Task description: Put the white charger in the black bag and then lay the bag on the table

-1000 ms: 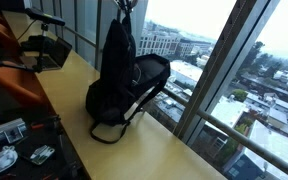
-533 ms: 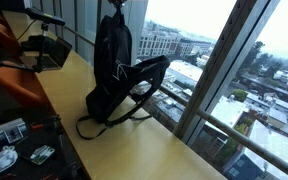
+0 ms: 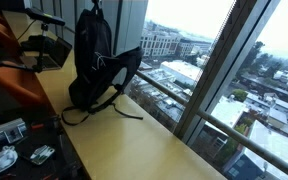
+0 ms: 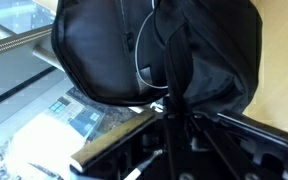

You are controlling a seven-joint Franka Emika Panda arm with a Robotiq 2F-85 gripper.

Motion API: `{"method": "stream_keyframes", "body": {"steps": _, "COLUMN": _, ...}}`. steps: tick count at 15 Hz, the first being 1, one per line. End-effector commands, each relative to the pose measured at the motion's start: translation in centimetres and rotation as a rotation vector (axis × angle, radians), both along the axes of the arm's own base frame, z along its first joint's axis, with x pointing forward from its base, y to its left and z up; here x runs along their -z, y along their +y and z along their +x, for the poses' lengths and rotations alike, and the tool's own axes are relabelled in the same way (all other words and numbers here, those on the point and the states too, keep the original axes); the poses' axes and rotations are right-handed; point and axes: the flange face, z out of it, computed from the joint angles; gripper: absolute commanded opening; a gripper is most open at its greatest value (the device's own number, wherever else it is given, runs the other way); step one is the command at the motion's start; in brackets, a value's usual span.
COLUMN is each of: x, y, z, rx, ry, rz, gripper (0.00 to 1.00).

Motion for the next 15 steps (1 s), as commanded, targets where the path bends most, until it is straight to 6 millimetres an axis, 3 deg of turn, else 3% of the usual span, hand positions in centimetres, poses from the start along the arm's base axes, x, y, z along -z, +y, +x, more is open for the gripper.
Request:
{"method": "stream_keyframes", "body": {"steps": 1, "x": -3.1, "y": -1.1, "z": 0.6, "rx": 0.028, "ry": -0.046, "rz": 0.015, "gripper": 0.02}}
{"method": "stream_keyframes", "body": {"steps": 7, "x": -2.7, "y": -6.1, "z": 2.5, "rx": 0.116, "ry": -0.028, "rz": 0.063, "gripper": 0.02}}
{"method": "stream_keyframes", "body": {"steps": 15, "x": 0.9, "y": -10.5, "z": 4.9, "rx": 0.212, "ry": 0.027, "rz": 0.099, "gripper": 0.02}}
